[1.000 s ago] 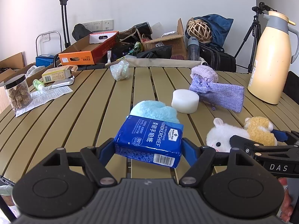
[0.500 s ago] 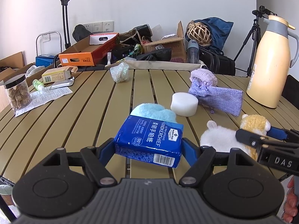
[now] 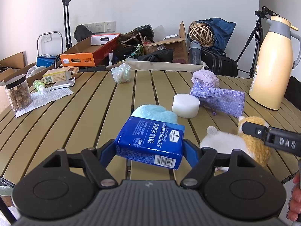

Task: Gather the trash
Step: 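Lift the blue tissue box and yellow plush off the table with both grippers, then carry the yellow plush and blue tissue box down toward the black bin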

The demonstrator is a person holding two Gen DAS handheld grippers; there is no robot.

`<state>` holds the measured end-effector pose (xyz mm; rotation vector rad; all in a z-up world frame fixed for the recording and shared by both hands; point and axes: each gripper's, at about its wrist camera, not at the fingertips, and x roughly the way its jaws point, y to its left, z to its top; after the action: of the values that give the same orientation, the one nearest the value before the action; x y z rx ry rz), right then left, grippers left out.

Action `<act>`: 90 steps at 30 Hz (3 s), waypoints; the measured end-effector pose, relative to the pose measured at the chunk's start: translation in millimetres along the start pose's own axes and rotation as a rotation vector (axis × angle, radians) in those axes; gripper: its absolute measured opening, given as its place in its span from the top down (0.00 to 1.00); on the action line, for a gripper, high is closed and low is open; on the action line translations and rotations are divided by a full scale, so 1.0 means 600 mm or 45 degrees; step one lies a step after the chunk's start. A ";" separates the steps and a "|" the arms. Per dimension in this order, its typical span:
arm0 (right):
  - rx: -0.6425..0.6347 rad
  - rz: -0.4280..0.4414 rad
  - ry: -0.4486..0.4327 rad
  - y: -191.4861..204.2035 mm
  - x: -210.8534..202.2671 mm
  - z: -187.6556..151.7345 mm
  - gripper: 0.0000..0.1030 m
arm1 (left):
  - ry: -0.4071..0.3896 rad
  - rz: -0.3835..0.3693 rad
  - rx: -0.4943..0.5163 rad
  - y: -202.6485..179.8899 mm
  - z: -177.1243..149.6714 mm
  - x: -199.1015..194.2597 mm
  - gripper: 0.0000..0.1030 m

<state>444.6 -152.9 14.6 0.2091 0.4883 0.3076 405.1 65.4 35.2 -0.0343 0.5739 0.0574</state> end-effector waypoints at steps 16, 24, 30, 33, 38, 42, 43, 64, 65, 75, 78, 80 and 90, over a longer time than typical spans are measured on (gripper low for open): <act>0.173 -0.022 0.174 0.000 0.056 0.001 0.43 | 0.002 0.006 -0.013 0.004 0.001 0.004 0.26; 0.166 0.006 0.043 0.000 0.011 0.001 0.50 | -0.025 0.011 -0.026 0.003 0.001 -0.011 0.26; 0.163 0.018 -0.037 0.004 -0.037 -0.001 0.51 | -0.058 0.010 -0.054 0.000 -0.011 -0.048 0.26; 0.145 0.025 -0.065 0.012 -0.068 -0.010 0.50 | -0.068 0.010 -0.064 -0.004 -0.023 -0.074 0.26; 0.137 0.041 -0.091 0.021 -0.122 -0.032 0.50 | -0.080 -0.004 -0.080 -0.007 -0.043 -0.122 0.26; 0.134 0.049 -0.093 0.025 -0.162 -0.052 0.50 | -0.075 -0.013 -0.090 -0.008 -0.067 -0.158 0.26; 0.134 0.053 -0.091 0.026 -0.171 -0.057 0.50 | -0.073 -0.014 -0.093 -0.007 -0.072 -0.166 0.26; 0.106 0.049 0.093 0.029 -0.281 -0.191 0.50 | 0.079 0.029 -0.058 0.005 -0.210 -0.259 0.26; 0.106 0.046 0.107 0.028 -0.283 -0.198 0.50 | 0.092 0.029 -0.056 0.005 -0.215 -0.258 0.26; 0.111 -0.010 0.269 0.008 -0.266 -0.276 0.50 | 0.257 0.045 -0.033 0.002 -0.295 -0.218 0.26; 0.100 -0.040 0.318 0.004 -0.253 -0.297 0.51 | 0.338 0.043 -0.049 0.009 -0.323 -0.195 0.26; 0.091 -0.060 0.354 0.002 -0.245 -0.312 0.50 | 0.376 0.051 -0.054 0.013 -0.339 -0.182 0.26; 0.074 -0.132 0.509 -0.013 -0.213 -0.374 0.50 | 0.485 0.150 -0.055 0.034 -0.390 -0.132 0.26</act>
<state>229.4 -175.6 -126.6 0.1781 0.9013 0.2337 210.6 70.7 -118.4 -0.0539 0.9551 0.1807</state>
